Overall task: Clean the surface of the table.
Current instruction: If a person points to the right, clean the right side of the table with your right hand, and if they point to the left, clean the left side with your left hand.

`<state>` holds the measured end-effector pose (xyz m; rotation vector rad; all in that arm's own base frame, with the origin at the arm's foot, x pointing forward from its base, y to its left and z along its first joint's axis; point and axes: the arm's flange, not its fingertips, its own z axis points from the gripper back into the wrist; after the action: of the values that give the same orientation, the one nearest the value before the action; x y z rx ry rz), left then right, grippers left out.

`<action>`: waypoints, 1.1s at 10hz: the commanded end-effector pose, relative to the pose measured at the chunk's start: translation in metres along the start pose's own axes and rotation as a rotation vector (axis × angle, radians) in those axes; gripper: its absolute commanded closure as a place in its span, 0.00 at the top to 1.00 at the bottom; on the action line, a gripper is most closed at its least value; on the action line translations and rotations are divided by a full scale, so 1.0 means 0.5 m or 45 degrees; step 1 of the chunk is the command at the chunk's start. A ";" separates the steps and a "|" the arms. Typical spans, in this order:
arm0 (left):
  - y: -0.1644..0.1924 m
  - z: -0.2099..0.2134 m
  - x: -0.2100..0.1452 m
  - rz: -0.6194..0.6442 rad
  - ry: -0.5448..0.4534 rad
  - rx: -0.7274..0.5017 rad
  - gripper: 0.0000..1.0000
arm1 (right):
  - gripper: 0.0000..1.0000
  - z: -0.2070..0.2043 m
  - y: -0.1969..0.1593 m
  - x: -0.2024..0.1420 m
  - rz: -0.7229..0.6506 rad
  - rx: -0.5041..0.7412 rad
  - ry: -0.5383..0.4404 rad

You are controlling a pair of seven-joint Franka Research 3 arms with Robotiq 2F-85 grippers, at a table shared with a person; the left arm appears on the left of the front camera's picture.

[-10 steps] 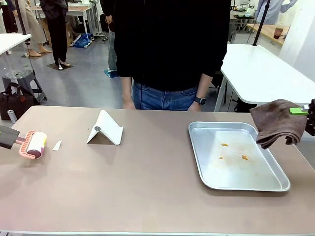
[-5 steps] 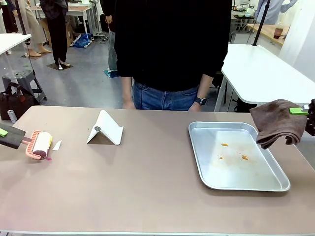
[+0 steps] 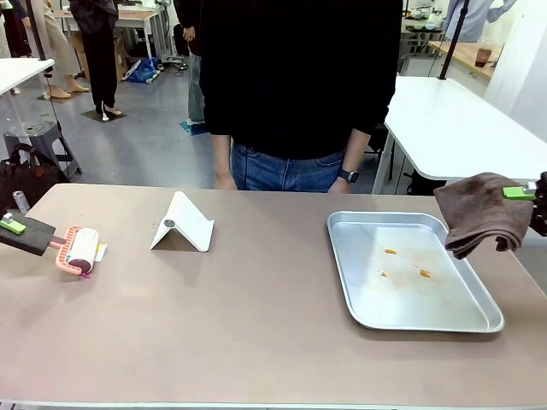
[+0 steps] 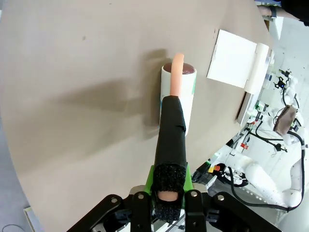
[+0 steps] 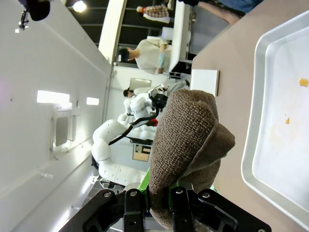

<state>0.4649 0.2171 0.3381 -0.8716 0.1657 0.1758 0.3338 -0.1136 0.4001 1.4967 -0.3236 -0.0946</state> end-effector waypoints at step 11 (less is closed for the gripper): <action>-0.146 0.032 -0.009 -0.064 -0.138 -0.199 0.04 | 0.00 0.002 0.011 -0.004 -0.009 -0.003 0.005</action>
<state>0.4878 0.1757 0.3855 -0.9548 0.0895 0.2214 0.3338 -0.1137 0.4001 1.4967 -0.3237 -0.0946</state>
